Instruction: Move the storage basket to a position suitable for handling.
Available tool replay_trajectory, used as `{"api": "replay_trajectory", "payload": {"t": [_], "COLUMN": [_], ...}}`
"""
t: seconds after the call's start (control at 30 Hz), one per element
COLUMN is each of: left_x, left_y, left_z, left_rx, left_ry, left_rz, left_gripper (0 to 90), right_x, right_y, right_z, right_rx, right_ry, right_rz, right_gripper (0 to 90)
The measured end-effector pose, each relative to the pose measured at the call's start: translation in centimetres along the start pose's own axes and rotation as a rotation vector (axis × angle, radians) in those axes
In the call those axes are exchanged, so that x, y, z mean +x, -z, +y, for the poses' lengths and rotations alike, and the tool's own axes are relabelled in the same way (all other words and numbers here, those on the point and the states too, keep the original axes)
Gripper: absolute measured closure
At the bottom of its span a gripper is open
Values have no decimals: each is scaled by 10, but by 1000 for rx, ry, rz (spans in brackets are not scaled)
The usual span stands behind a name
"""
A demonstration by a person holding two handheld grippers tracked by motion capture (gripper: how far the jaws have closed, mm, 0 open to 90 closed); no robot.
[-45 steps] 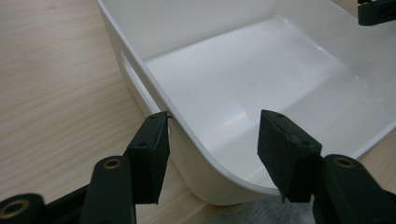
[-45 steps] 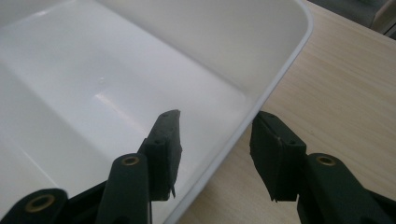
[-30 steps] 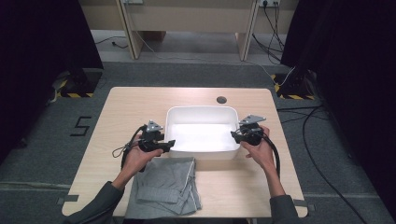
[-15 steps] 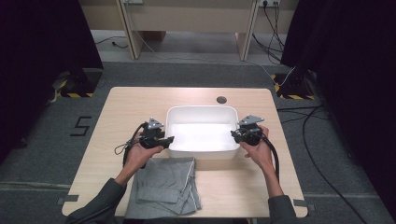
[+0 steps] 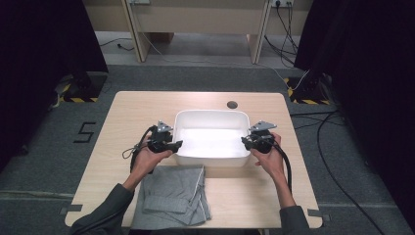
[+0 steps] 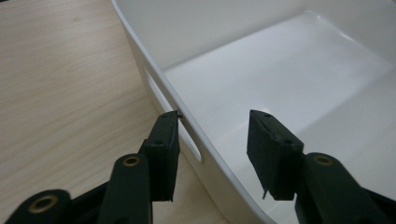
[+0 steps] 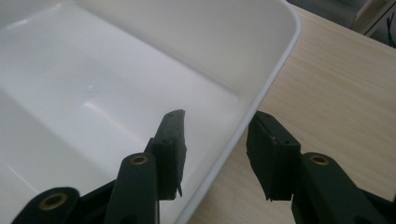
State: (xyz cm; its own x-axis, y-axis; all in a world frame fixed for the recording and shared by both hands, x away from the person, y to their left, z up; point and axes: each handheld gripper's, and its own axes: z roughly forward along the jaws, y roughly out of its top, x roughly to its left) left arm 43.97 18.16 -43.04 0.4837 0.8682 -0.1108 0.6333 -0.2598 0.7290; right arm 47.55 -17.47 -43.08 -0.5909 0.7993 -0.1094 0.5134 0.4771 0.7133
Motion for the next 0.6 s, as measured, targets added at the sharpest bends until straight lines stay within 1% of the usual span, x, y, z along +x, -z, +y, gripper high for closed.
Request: {"api": "replay_trajectory", "payload": {"t": [0.03,0.07,0.1,0.13,0.17,0.2,0.23,0.27,0.3,0.33,0.37,0.4,0.43,0.47,0.5,0.53,0.57,0.6], "left_x": [3,3,5,5,7,9,9,9,9,9,7,7,7,6,7,7,7,8], "left_y": [5,5,16,16,23,33,33,41,44,44,49,49,51,54,59,59,62,64], "left_z": [0,0,1,1,2,1,1,-2,-4,-4,-8,-8,-11,-14,-20,-20,-24,-26], "left_rx": [-25,-25,-47,-47,-63,-74,-74,-81,-80,-80,-74,-74,-70,-67,-69,-69,-71,-72], "left_ry": [40,40,44,44,59,85,85,90,87,87,81,81,80,77,82,82,83,79], "left_rz": [-41,-41,-46,-46,-46,-74,-74,-85,-83,-83,-86,-86,-91,-93,-97,-97,-101,-99], "left_gripper": [480,462,435,422,422,381,369,365,355,339,321,309,294,294,275,268,265,265], "right_x": [-1,-1,0,0,1,3,3,4,6,6,8,8,11,11,15,15,18,18], "right_y": [3,3,10,10,16,30,30,41,45,45,54,54,62,62,73,73,82,82], "right_z": [-1,-1,0,0,0,0,0,-2,-3,-3,-7,-7,-12,-12,-17,-17,-22,-22], "right_rx": [-27,-27,-35,-35,-45,-79,-79,-102,-108,-108,-115,-115,-134,-134,-155,-155,-164,-164], "right_ry": [-67,-67,-71,-71,-51,-72,-72,-90,-101,-101,-115,-115,-130,-130,-145,-145,-151,-151], "right_rz": [13,13,-23,-23,-42,-35,-35,-18,-9,-9,-1,-1,14,14,28,28,41,41], "right_gripper": [493,493,457,457,441,411,411,394,388,388,370,370,355,355,342,342,332,332]}}
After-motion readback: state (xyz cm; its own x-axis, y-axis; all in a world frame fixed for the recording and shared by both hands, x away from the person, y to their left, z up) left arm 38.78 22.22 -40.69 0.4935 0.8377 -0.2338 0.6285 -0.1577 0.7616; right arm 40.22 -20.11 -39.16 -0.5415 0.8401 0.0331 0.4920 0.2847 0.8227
